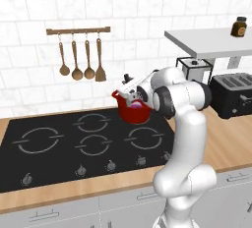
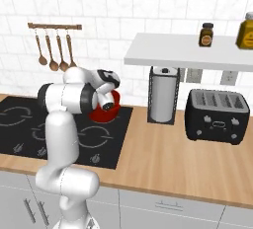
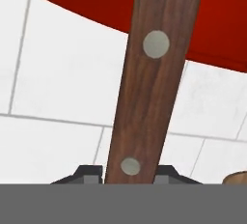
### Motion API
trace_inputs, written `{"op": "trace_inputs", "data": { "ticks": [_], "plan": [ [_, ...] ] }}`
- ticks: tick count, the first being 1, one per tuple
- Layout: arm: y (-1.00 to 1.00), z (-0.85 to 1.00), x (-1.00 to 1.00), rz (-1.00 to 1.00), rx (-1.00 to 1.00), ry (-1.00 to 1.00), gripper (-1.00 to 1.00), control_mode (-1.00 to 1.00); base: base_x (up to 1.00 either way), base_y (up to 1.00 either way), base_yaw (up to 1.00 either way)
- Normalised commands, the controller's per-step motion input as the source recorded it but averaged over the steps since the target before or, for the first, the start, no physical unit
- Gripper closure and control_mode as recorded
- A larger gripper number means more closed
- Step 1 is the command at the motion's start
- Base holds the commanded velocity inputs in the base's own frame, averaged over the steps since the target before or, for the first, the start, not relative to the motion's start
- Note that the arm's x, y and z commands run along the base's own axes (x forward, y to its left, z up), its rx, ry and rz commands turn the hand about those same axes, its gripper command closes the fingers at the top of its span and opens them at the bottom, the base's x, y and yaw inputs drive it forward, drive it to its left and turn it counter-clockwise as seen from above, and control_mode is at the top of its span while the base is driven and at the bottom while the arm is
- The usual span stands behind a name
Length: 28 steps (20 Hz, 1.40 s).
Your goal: Put the mushroom and onion in the pot. Retrieve the spatula and lightly stir the vegetables in the pot.
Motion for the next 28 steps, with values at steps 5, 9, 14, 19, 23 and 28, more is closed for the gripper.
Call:
{"op": "trace_inputs", "data": {
  "ticks": [5,9,14,19,23,28],
  "plan": [
    [-0.14,0.31,-0.22,0.0,-0.01,-0.05,1.0,-1.0,0.0,0.0,0.0],
    [-0.02,0.92,-0.48,0.0,0.0,0.0,1.0,-1.0,0.0,0.0,0.0],
    [0.0,0.71,-0.4,0.0,0.01,0.0,1.0,-1.0,0.0,0.0,0.0],
    [0.0,0.03,-0.73,-0.02,0.02,0.05,1.0,-1.0,0.0,0.0,0.0],
    [0.0,-0.4,-0.38,-0.02,0.03,0.05,1.0,-1.0,0.0,0.0,0.0],
    [0.0,-0.27,-0.01,0.0,0.08,0.01,1.0,-1.0,0.0,0.0,0.0]
  ]
}}
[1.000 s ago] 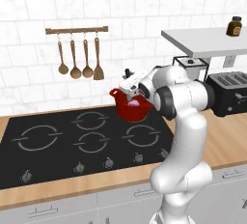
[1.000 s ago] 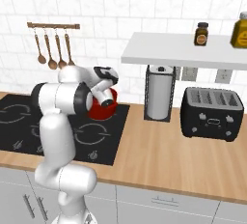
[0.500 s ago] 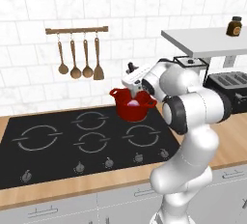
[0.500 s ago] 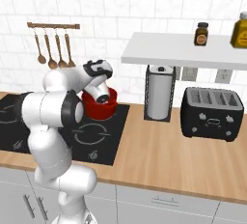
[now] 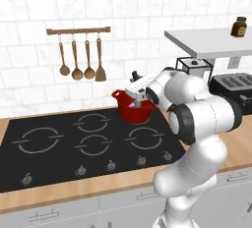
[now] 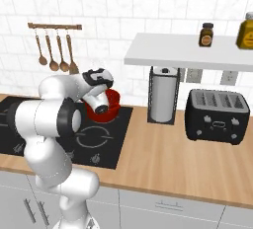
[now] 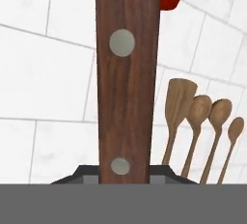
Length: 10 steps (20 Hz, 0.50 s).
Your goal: Put the mushroom and onion in the pot. Retrieve the spatula and lightly stir the vegetables in the pot.
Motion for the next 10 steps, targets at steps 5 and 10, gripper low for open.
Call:
{"op": "trace_inputs", "data": {
  "ticks": [5,10],
  "plan": [
    [-0.01,-0.5,0.0,-0.04,0.09,0.08,1.0,-1.0,0.0,0.0,0.0],
    [-0.04,-0.68,0.05,-0.06,0.09,0.13,1.0,-1.0,0.0,0.0,0.0]
  ]
}}
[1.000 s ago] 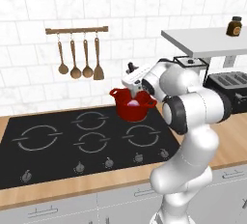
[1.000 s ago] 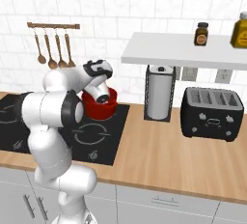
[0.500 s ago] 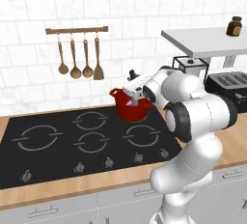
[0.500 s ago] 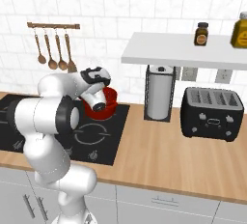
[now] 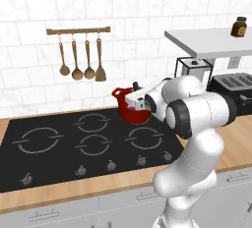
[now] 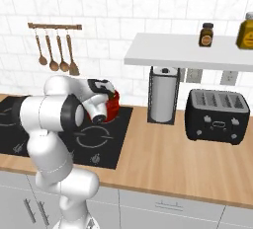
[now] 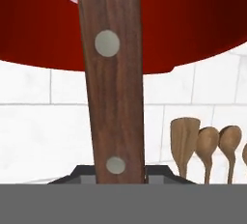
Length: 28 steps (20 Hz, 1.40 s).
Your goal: Put the mushroom and onion in the pot. Retrieve the spatula and lightly stir the vegetables in the pot.
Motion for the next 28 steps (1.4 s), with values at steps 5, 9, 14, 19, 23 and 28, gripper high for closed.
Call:
{"op": "trace_inputs", "data": {
  "ticks": [5,9,14,19,23,28],
  "plan": [
    [0.0,-0.31,0.55,-0.02,0.09,0.04,1.0,-1.0,0.0,0.0,0.0],
    [0.0,0.0,0.83,0.0,0.13,-0.02,1.0,-1.0,0.0,0.0,0.0],
    [0.0,-0.11,0.53,0.0,0.09,-0.12,1.0,-1.0,0.0,0.0,0.0],
    [-0.01,0.02,-0.44,0.0,0.0,-0.35,1.0,-1.0,0.0,0.0,0.0],
    [0.0,0.48,-0.37,0.07,0.05,-0.34,1.0,-1.0,0.0,0.0,0.0],
    [0.0,0.65,0.22,0.16,0.18,-0.16,1.0,-1.0,0.0,0.0,0.0]
  ]
}}
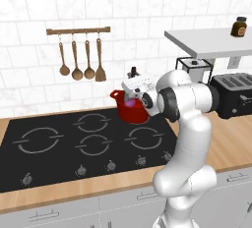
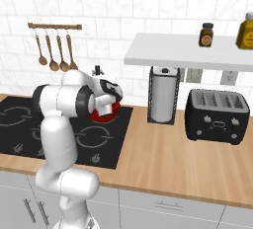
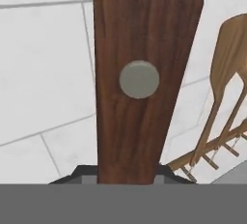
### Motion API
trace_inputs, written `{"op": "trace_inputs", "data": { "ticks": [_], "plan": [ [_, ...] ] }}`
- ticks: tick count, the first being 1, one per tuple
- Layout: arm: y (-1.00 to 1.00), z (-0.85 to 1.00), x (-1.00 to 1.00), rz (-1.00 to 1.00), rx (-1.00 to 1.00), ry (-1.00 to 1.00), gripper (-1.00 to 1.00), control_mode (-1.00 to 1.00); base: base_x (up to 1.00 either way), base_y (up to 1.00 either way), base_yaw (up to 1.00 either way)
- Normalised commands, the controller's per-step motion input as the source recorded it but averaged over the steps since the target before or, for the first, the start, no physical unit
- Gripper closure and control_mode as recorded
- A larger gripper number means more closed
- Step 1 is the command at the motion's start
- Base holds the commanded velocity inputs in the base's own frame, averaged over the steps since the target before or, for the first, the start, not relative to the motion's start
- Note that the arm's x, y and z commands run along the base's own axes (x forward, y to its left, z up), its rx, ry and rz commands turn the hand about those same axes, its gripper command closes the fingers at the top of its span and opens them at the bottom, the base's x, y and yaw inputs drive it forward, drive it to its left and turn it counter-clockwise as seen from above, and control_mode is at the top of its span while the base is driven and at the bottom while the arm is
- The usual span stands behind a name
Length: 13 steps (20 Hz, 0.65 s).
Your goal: Put the mushroom and onion in the pot. Retrieve the spatula and lightly stir the vegetables in the pot.
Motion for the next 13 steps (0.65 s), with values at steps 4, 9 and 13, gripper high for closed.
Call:
{"op": "trace_inputs", "data": {
  "ticks": [4,9,13],
  "plan": [
    [0.0,0.03,0.18,0.2,0.14,0.0,1.0,-1.0,0.0,0.0,0.0],
    [0.0,-0.6,0.04,0.14,0.01,0.0,1.0,-1.0,0.0,0.0,0.0],
    [0.0,-0.81,0.19,0.13,0.0,0.0,1.0,-1.0,0.0,0.0,0.0]
  ]
}}
